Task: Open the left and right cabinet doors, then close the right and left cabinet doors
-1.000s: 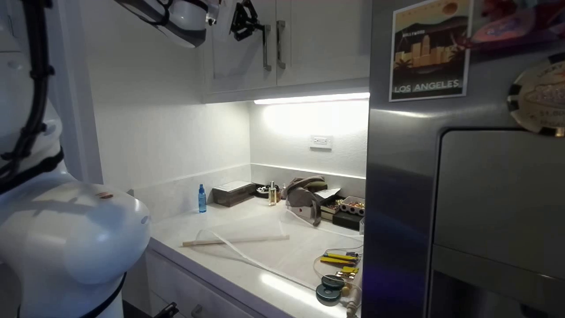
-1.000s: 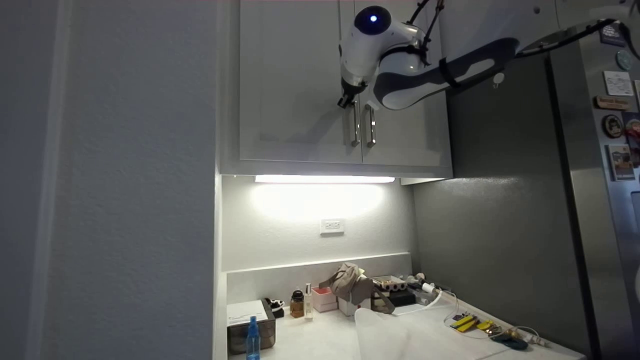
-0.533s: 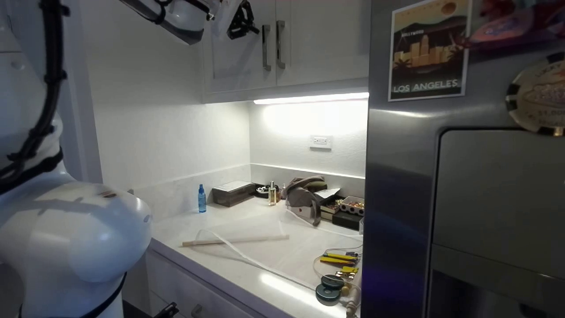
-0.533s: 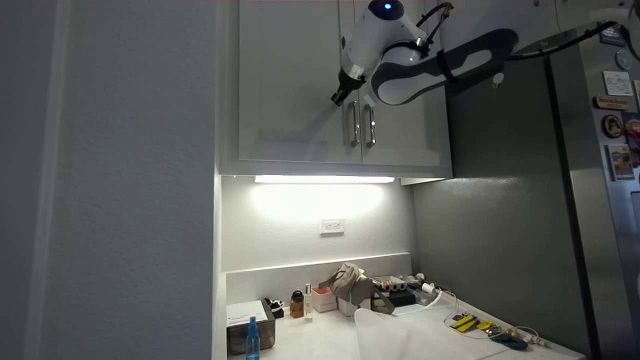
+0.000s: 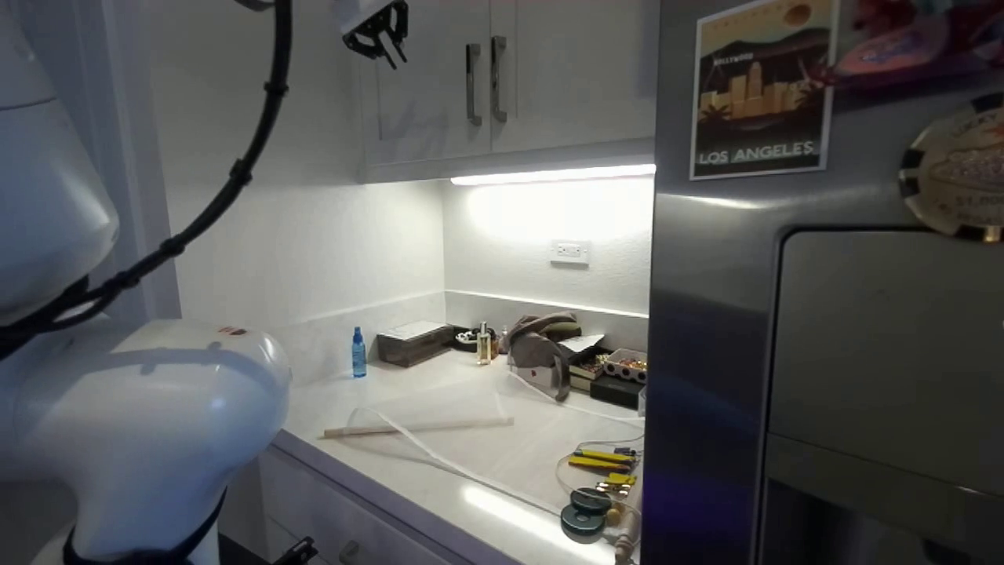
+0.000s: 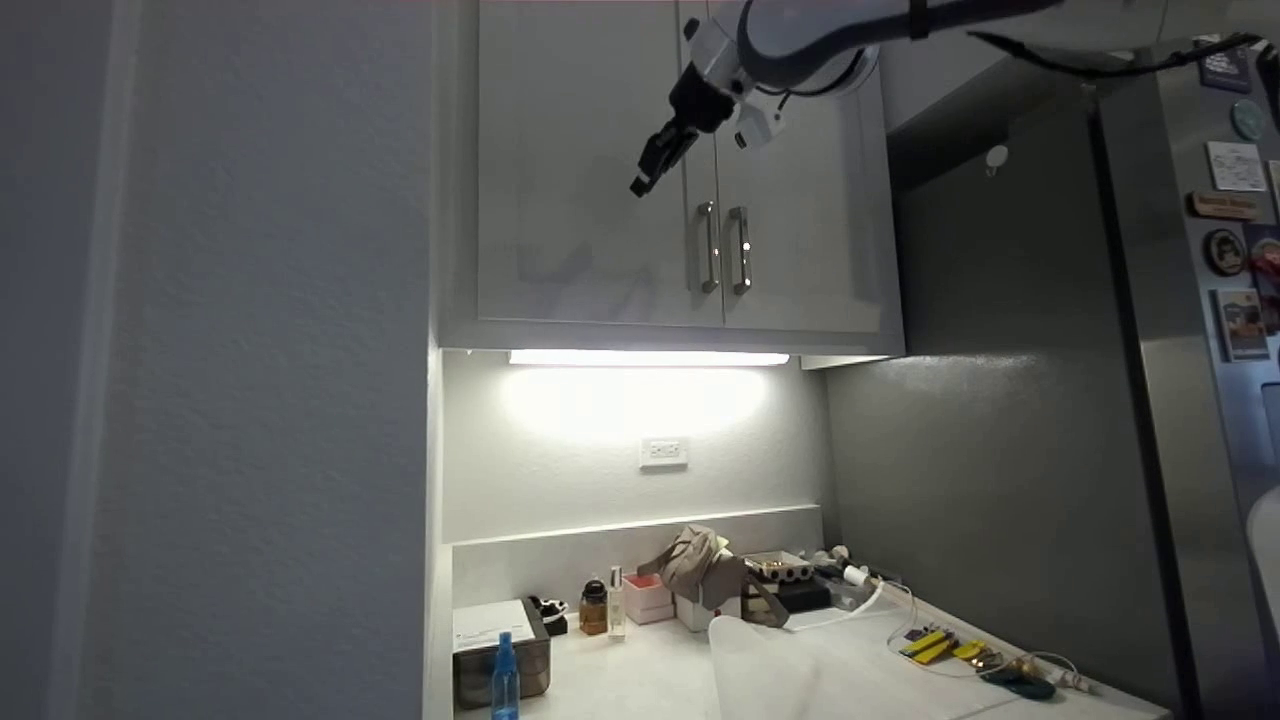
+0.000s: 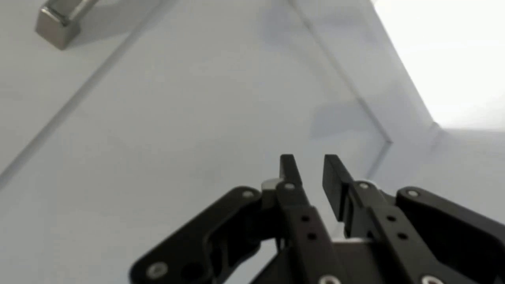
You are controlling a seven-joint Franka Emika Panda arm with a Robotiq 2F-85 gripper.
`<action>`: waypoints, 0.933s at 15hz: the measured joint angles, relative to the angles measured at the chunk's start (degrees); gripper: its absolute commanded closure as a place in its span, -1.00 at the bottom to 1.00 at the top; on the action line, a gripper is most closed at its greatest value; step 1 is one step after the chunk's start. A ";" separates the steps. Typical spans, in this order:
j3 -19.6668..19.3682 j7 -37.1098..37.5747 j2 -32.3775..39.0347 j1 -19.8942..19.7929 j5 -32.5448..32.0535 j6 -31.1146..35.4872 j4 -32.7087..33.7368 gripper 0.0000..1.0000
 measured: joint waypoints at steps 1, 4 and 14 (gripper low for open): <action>1.31 -2.82 -0.37 -0.53 3.67 -4.65 1.79 -0.26; 3.73 -5.41 -0.70 -1.07 6.75 -19.35 7.78 -0.71; 15.88 -2.42 -0.12 -5.55 11.60 -52.66 17.98 -1.00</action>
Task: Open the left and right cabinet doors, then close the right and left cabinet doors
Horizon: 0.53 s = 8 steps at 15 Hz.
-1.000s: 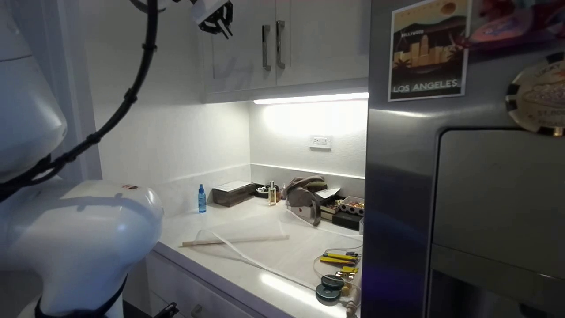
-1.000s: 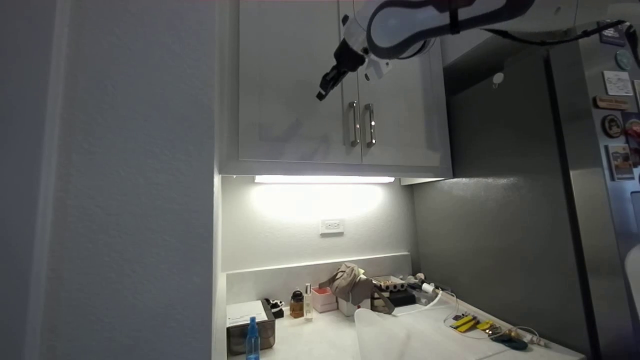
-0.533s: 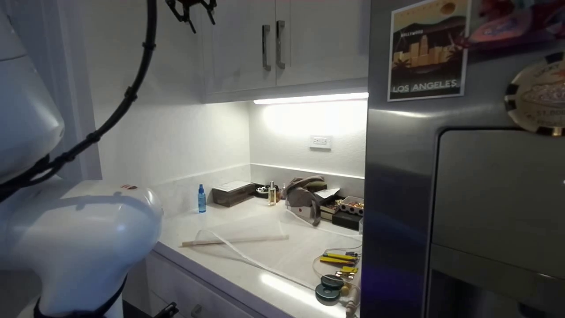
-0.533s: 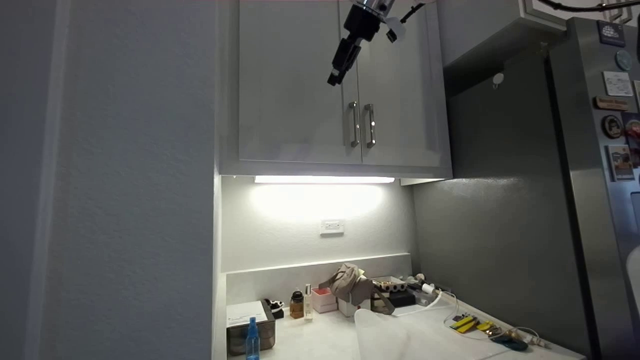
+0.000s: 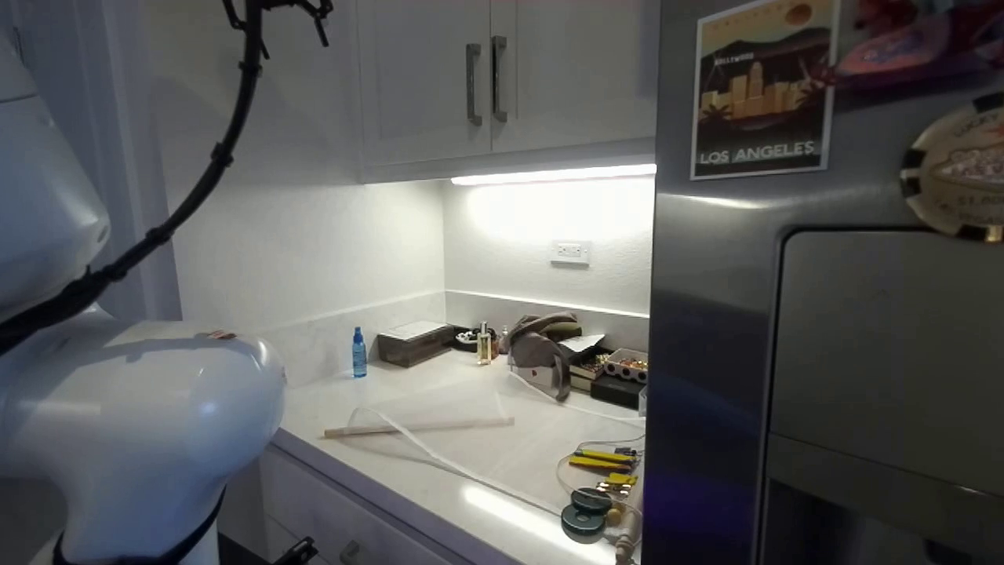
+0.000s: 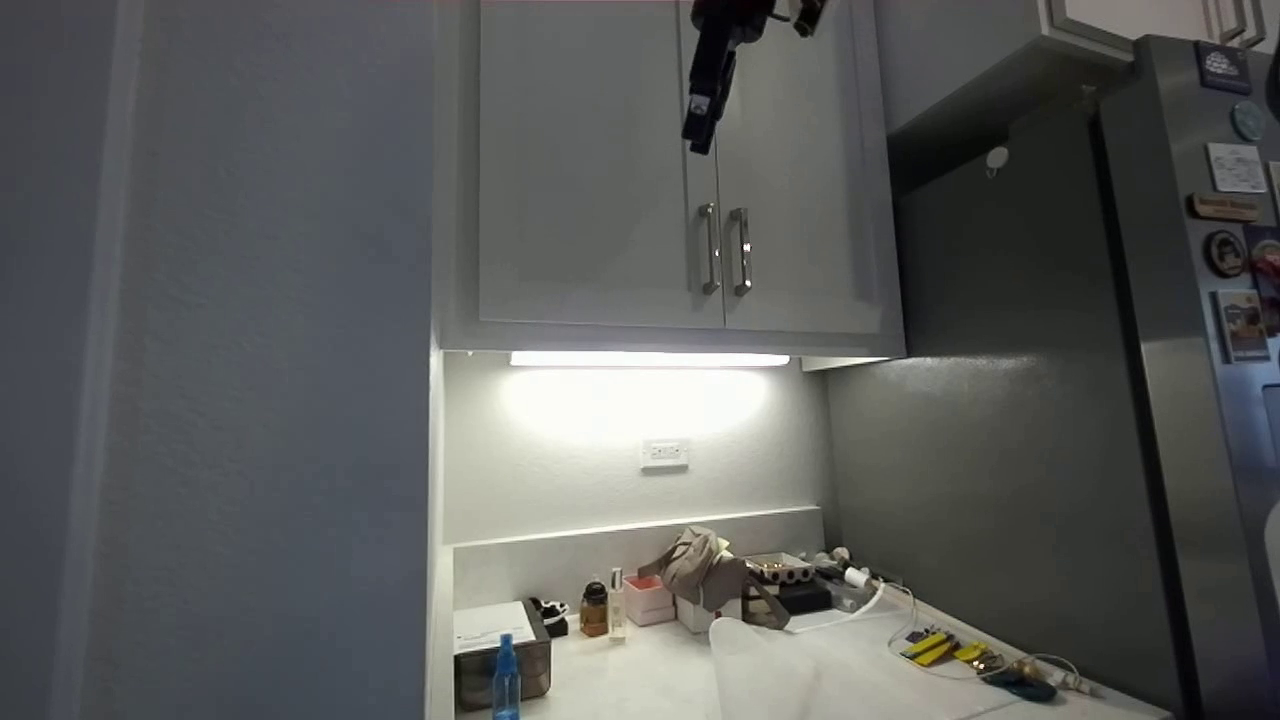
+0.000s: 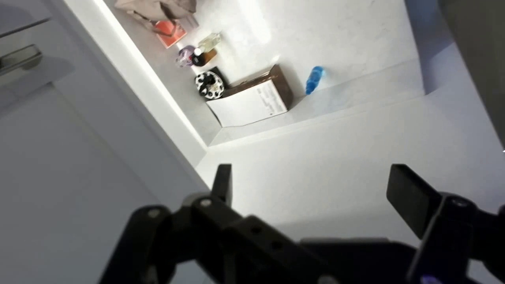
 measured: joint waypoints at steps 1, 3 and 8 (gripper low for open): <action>1.22 1.28 -0.14 -0.01 0.40 -2.56 0.25 -1.00; 3.35 3.71 -0.46 -0.01 1.46 -7.69 0.86 -1.00; 4.89 6.08 -1.91 0.03 4.61 -12.46 0.90 -1.00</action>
